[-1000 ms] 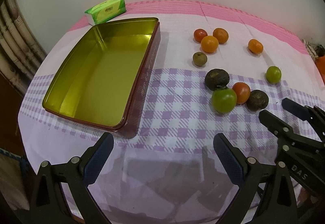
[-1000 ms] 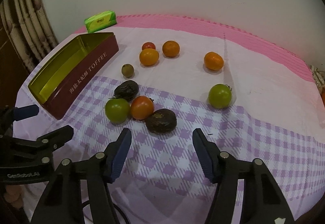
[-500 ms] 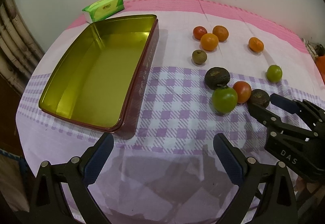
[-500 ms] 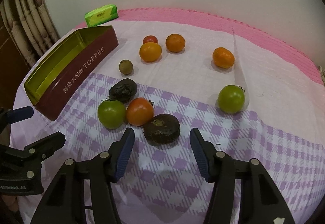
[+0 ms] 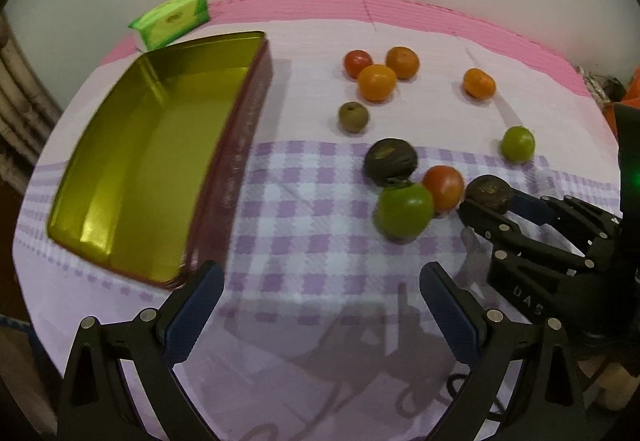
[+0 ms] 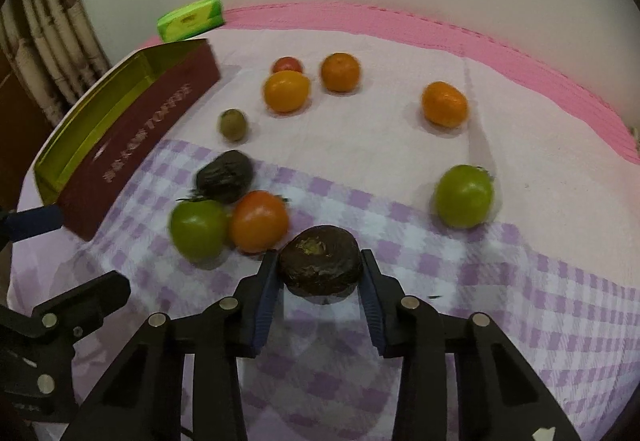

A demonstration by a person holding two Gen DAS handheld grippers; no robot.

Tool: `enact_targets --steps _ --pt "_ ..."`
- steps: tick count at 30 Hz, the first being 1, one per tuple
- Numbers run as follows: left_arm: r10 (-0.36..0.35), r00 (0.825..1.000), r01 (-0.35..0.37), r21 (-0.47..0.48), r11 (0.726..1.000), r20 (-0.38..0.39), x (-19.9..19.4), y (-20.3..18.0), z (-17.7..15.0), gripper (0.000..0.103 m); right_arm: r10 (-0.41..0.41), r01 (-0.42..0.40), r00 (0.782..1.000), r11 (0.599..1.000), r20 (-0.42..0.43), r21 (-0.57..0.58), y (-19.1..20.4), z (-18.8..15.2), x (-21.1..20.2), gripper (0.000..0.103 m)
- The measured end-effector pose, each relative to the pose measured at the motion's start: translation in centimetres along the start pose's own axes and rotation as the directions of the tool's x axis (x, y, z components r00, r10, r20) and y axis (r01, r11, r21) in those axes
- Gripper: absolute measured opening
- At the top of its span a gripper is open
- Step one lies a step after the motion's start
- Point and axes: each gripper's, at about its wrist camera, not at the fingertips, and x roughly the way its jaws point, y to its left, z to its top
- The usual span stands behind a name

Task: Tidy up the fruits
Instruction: 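Grasp a dark brown fruit with the right tool while the left tool grasps a green tomato, then carry the green tomato into the tin and open the left tool while the right tool carries the dark fruit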

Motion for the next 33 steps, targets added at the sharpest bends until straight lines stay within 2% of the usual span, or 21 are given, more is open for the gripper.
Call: enact_targets --steps 3,8,15,21,24,33 --pt "-0.025 1.0 0.025 0.005 1.0 -0.013 0.7 -0.6 0.6 0.097 -0.038 0.037 0.999 0.999 0.002 0.034 -1.8 0.0 -0.1 0.036" --pt "-0.055 0.997 0.056 0.021 0.998 -0.05 2.1 -1.7 1.5 0.083 -0.066 0.065 0.998 0.994 -0.002 0.092 -4.7 0.0 -0.3 0.036" --pt "-0.093 0.993 0.097 0.054 0.994 -0.078 3.5 -3.0 2.7 0.074 -0.064 0.062 0.998 0.993 0.013 0.105 -5.1 -0.3 -0.5 0.036" --pt "-0.099 0.992 0.105 0.068 0.992 -0.078 4.5 -3.2 3.8 0.056 -0.058 0.056 0.998 0.992 0.017 0.109 -5.3 -0.4 -0.6 0.036" --pt "-0.136 0.987 0.141 0.065 0.988 -0.084 4.9 -3.1 4.0 0.039 -0.058 0.056 0.998 0.992 0.018 0.11 -5.3 -0.3 -0.6 0.036" --pt "-0.139 0.988 0.143 0.074 0.987 -0.065 3.2 -2.2 3.8 0.037 -0.06 0.058 0.998 0.992 0.018 0.109 -5.2 -0.4 -0.6 0.037"
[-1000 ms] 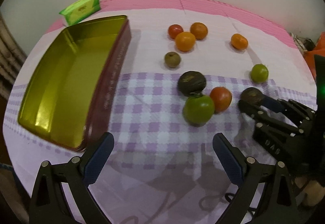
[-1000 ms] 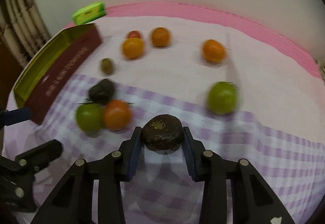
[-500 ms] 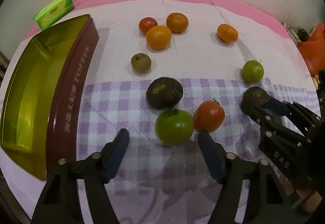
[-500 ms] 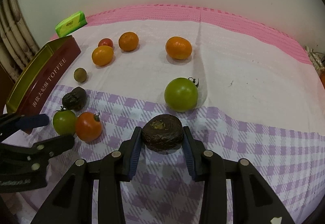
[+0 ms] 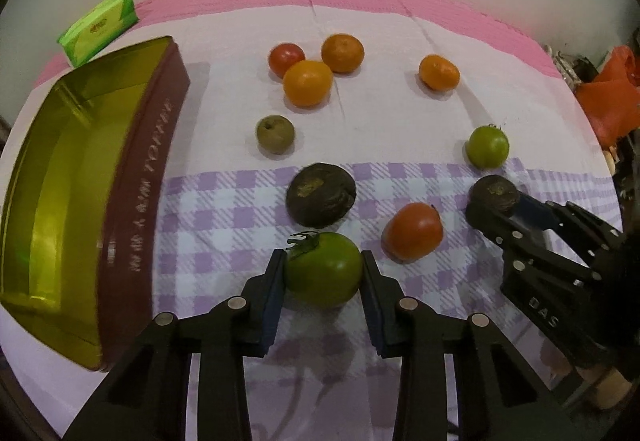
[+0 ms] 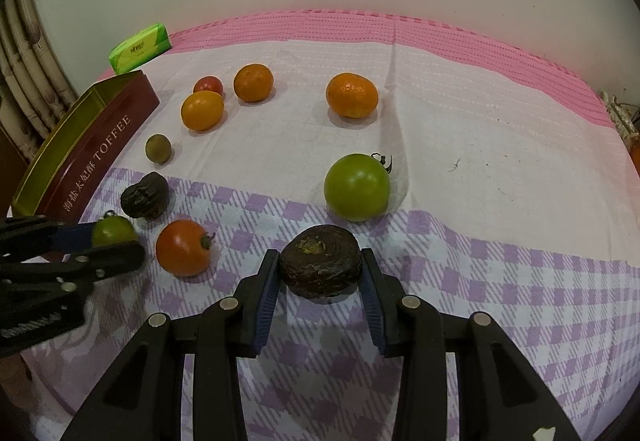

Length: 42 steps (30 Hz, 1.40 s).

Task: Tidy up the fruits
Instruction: 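Carry the green tomato into the tin and open the left tool while the right tool carries the dark fruit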

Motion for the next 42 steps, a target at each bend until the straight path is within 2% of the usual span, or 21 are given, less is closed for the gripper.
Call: enact_targets --steps 5,10,12,16,21,31,36,40,42 --pt "0.019 0.998 -0.018 -0.023 1.0 0.055 -3.0 2.5 0.6 0.037 -0.003 0.003 1.0 1.0 0.0 -0.002 0.0 0.1 0.0 0.037" --pt "0.125 0.987 -0.119 -0.071 0.99 0.101 -5.5 7.4 1.6 0.037 -0.009 0.008 1.0 1.0 -0.002 -0.007 0.1 0.1 0.0 0.037" --pt "0.195 0.977 -0.187 -0.091 0.978 0.09 -5.8 10.2 1.8 0.037 -0.011 0.011 1.0 1.0 -0.003 -0.008 0.1 0.1 0.1 0.037" --pt "0.278 0.96 -0.273 -0.109 0.956 0.035 -4.9 14.7 1.2 0.037 -0.016 0.016 1.0 1.0 -0.008 -0.014 0.3 0.2 0.1 0.037" --pt "0.276 0.96 -0.28 -0.174 0.944 -0.045 -3.2 18.8 -0.2 0.037 -0.025 0.025 1.0 1.0 -0.013 -0.018 0.4 0.3 0.1 0.036" --pt "0.293 0.952 -0.304 -0.155 0.94 -0.091 -1.0 18.9 -0.2 0.038 -0.044 0.044 0.999 0.999 -0.025 -0.005 0.3 1.1 0.2 0.036" --pt "0.3 0.95 -0.311 -0.155 0.938 -0.093 -0.7 18.7 -0.1 0.039 -0.047 0.047 0.999 0.999 0.027 0.005 0.4 3.1 -1.6 0.036" --pt "0.303 0.948 -0.315 -0.164 0.935 -0.098 -1.1 18.9 -0.2 0.043 0.005 -0.004 0.998 1.0 0.07 -0.011 2.3 5.5 -2.9 0.036" --pt "0.296 0.952 -0.305 -0.175 0.936 -0.076 -1.9 18.9 -0.1 0.044 0.048 -0.045 0.995 0.998 0.083 -0.046 4.3 6.6 -3.1 0.036"
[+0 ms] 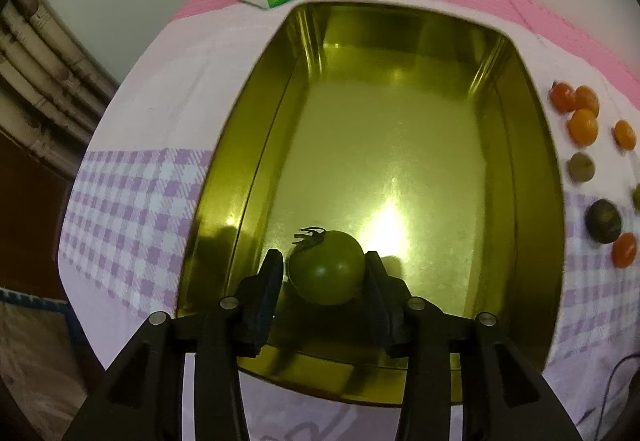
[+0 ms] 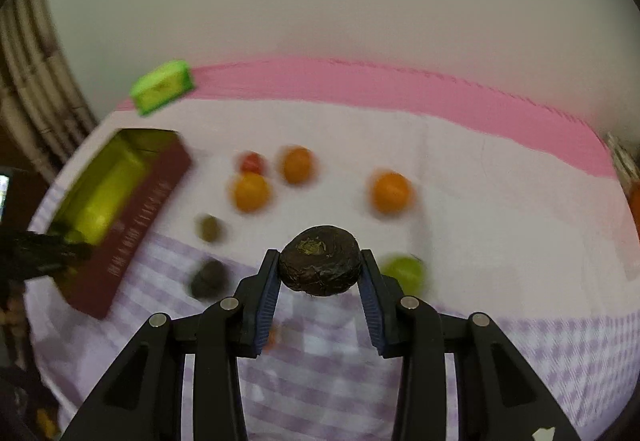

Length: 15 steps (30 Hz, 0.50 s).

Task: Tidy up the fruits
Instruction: 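Carry the green tomato into the tin and open the left tool while the right tool carries the dark fruit, then lower the dark brown fruit into the tin and open the right tool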

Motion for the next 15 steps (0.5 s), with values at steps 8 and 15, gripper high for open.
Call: enact_targets --steps 8,15 --pt "0.032 0.983 -0.022 -0.06 0.998 0.18 -5.1 2.6 -0.6 0.058 0.212 -0.213 0.977 0.966 -0.023 -0.146 11.4 3.3 2.5 0.036" --pt "0.086 0.977 -0.049 -0.188 0.981 0.193 -6.7 6.8 -2.2 0.063 0.25 -0.263 0.965 0.927 -0.083 -0.268 19.0 4.4 6.4 0.036"
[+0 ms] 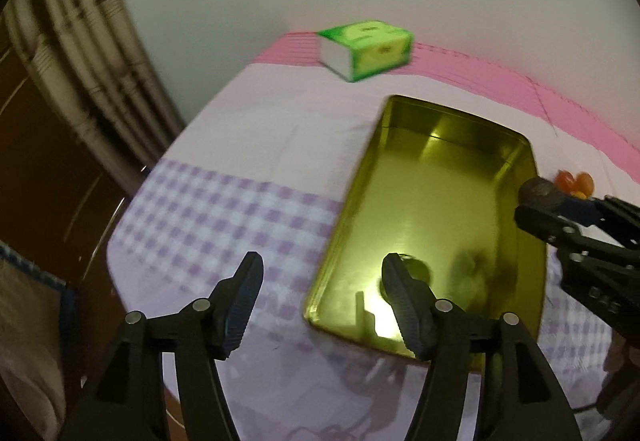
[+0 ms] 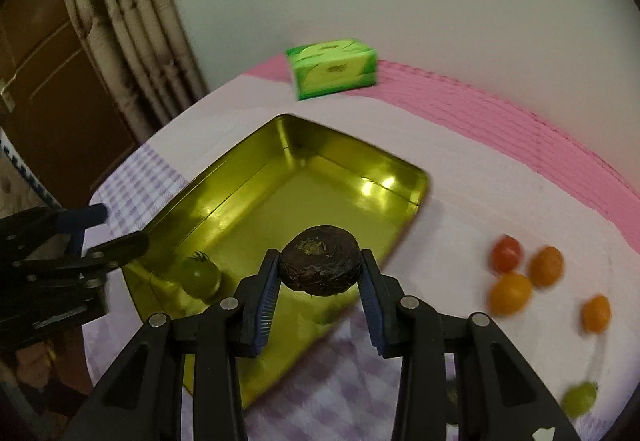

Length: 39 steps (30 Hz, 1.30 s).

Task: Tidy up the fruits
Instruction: 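Lower the dark brown fruit into the tin and open the right tool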

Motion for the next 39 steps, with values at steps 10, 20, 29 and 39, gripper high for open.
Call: enact_targets --steps 10,20,29,39 --pt "0.008 0.999 -0.009 -0.04 0.999 -0.035 0.7 0.6 -0.2 0.065 -0.068 0.062 0.995 0.995 -0.079 -0.077 1.1 0.0 4.0 0.036" --pt "-0.008 0.999 0.005 -0.049 0.999 -0.052 1.2 0.5 -0.3 0.066 -0.121 0.107 0.988 0.985 -0.094 -0.137 1.4 -0.1 4.8 0.037" --pt "-0.015 0.998 0.013 -0.048 0.999 -0.056 1.3 0.4 -0.3 0.067 -0.123 0.109 0.988 0.984 -0.094 -0.141 1.5 0.1 4.9 0.039" --pt "-0.015 0.998 0.013 -0.034 0.999 -0.054 1.3 -0.2 -0.5 0.067 -0.061 0.061 0.998 0.997 -0.007 -0.046 -0.4 -0.6 -0.3 0.042"
